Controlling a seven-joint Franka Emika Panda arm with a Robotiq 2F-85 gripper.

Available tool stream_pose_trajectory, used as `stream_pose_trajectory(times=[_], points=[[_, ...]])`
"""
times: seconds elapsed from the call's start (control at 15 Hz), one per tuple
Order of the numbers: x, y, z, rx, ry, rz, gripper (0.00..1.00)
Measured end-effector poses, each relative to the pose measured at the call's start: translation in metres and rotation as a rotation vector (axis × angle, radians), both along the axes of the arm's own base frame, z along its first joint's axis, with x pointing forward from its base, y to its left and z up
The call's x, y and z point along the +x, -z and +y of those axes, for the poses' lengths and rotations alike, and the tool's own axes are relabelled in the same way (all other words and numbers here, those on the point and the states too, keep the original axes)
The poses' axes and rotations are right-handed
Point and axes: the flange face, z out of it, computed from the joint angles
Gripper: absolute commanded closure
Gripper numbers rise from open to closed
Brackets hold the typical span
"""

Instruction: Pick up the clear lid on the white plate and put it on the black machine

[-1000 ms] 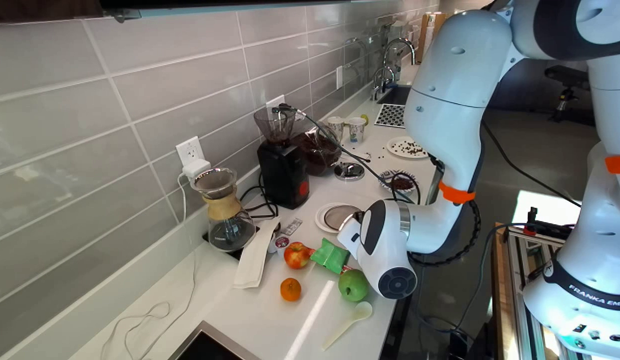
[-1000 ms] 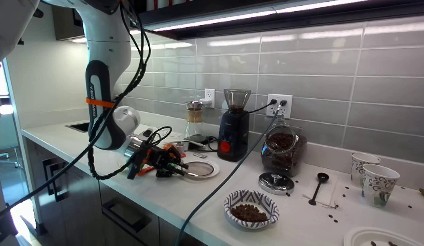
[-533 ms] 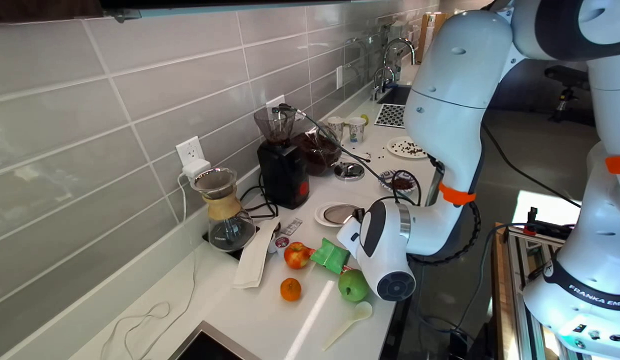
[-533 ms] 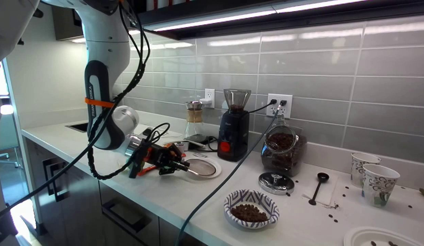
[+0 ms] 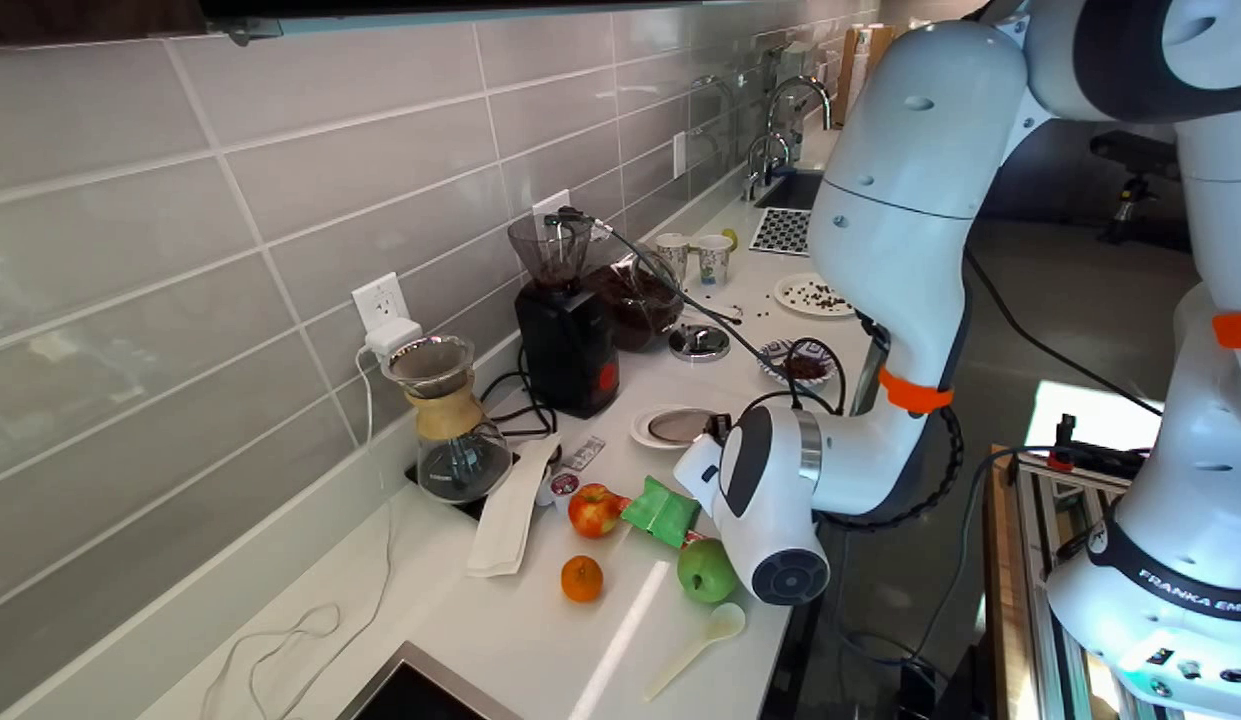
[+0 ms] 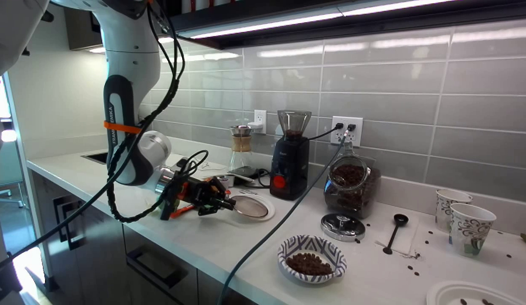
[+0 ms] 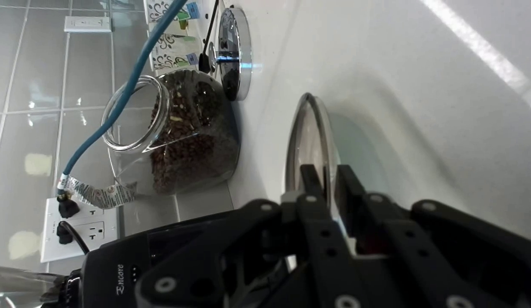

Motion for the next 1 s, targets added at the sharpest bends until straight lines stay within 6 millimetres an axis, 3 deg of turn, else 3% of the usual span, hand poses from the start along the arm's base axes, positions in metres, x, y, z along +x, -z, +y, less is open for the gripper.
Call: stream_pose_trajectory(times=[0.4, 0.53, 0.6, 0.8, 1.0], points=[[-0.009, 0.014, 0.004, -0.008, 0.0, 0.034, 0.74], [-0.008, 0.013, 0.006, -0.012, -0.002, 0.041, 0.8], [-0.008, 0.013, 0.007, -0.013, -0.001, 0.044, 0.89], [-0.009, 0.013, 0.009, -0.012, 0.003, 0.052, 0.96], [-0.008, 0.014, 0.01, -0.019, 0.004, 0.052, 0.93]])
